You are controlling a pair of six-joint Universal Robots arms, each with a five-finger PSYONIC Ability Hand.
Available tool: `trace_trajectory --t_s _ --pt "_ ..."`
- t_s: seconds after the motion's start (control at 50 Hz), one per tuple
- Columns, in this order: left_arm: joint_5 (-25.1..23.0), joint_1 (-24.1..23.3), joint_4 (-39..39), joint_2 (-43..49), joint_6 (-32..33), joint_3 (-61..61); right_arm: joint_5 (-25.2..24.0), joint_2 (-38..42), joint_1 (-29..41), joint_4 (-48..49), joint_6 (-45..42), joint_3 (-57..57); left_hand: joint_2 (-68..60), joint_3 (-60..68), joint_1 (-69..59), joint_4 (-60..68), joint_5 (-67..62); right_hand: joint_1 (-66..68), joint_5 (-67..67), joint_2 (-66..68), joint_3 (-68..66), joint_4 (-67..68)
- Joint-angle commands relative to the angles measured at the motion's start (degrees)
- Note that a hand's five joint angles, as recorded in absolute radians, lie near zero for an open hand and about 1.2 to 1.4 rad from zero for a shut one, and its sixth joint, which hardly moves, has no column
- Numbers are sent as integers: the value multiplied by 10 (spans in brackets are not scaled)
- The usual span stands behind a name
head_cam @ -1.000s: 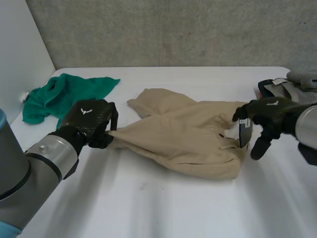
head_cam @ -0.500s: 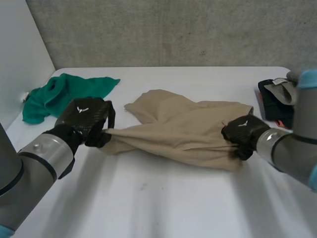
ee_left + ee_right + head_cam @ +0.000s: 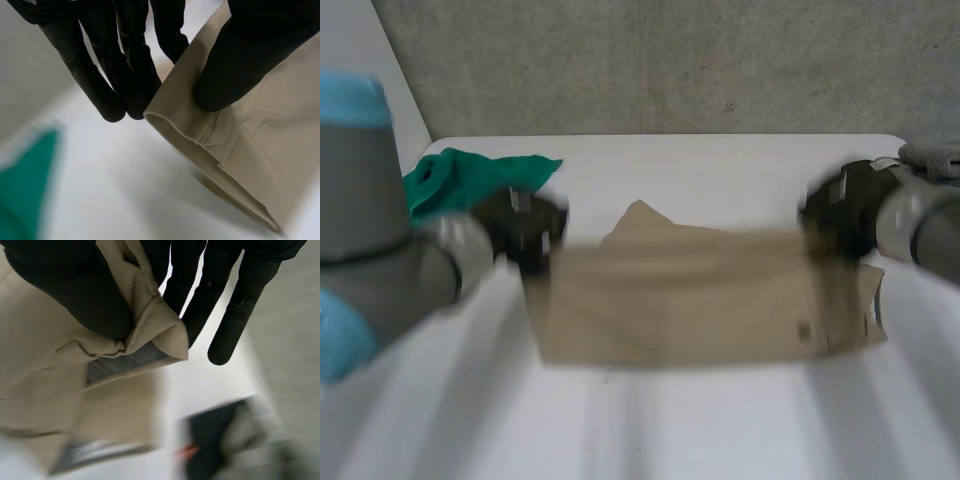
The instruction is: Fold the laundry.
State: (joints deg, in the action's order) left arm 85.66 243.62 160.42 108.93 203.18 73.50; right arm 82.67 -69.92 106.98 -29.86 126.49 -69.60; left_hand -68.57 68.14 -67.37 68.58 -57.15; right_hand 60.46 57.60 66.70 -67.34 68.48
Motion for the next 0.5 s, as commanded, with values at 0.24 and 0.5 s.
trace_trajectory --t_s 0.24,0.5 --pt "57 26 277 -4 -76 -224 43 11 33 457 226 156 -114 119 -126 114 -129 195 124 133 -127 115" --pt "61 30 261 -5 -99 83 14 94 54 389 211 -51 -114 119 -126 114 -129 195 124 133 -127 115"
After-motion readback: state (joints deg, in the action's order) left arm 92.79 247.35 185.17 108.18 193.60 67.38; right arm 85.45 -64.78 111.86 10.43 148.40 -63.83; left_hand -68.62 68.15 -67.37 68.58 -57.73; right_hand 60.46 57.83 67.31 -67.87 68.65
